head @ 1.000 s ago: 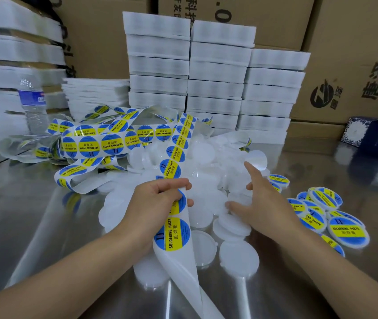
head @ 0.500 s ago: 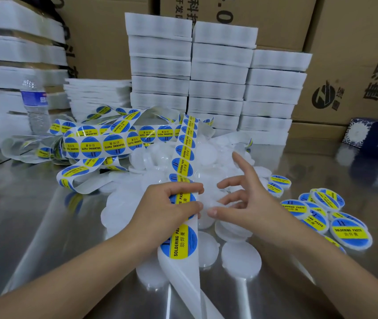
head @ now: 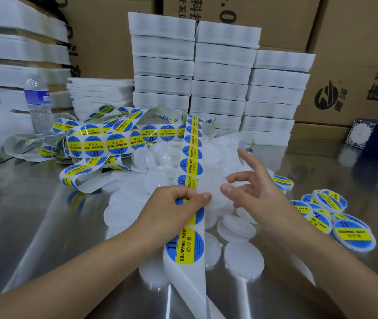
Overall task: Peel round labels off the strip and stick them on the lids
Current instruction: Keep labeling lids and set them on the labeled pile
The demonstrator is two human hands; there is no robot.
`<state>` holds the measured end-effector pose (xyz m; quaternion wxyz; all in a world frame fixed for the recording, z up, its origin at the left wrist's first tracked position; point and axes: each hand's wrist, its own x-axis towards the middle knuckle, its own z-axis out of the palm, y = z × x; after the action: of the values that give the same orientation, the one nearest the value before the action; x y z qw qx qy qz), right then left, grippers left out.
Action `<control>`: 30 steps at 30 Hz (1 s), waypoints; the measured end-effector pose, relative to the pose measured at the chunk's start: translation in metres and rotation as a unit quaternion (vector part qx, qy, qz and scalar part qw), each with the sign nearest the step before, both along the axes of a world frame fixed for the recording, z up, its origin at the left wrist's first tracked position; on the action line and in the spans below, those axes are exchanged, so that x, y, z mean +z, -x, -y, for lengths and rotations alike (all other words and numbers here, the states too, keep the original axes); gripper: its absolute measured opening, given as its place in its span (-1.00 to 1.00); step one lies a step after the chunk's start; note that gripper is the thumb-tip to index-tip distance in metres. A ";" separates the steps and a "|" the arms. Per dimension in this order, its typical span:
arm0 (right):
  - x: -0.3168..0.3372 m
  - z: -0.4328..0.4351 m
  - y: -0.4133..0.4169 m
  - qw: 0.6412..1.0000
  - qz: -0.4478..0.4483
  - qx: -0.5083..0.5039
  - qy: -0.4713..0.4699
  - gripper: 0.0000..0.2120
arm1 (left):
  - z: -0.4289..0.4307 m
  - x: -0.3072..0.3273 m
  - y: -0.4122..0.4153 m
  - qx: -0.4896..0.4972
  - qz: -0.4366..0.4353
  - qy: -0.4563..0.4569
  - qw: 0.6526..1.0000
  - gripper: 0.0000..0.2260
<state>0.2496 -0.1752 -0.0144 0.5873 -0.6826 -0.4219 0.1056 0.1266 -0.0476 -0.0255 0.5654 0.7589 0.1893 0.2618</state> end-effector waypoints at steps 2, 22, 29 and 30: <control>0.001 0.001 0.002 0.999 0.026 -0.029 -0.027 -0.43 | 0.001 0.001 0.001 -0.007 0.000 0.046 0.999 -0.81; 0.020 0.011 0.003 0.983 -0.129 0.036 -0.125 -0.75 | 0.000 0.002 0.001 -0.011 -0.010 0.128 0.992 -0.84; 0.017 0.007 0.006 0.980 -0.175 0.071 -0.062 -0.68 | 0.001 0.003 0.001 -0.017 -0.002 0.134 0.991 -0.87; 0.017 0.006 0.006 0.980 -0.176 0.070 -0.056 -0.68 | 0.001 0.003 0.001 -0.015 -0.002 0.130 0.991 -0.86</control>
<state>0.2433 -0.1811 0.0024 0.6808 -0.5882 -0.3637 0.2415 0.1254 -0.0484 -0.0224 0.6629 0.6820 0.2118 0.2247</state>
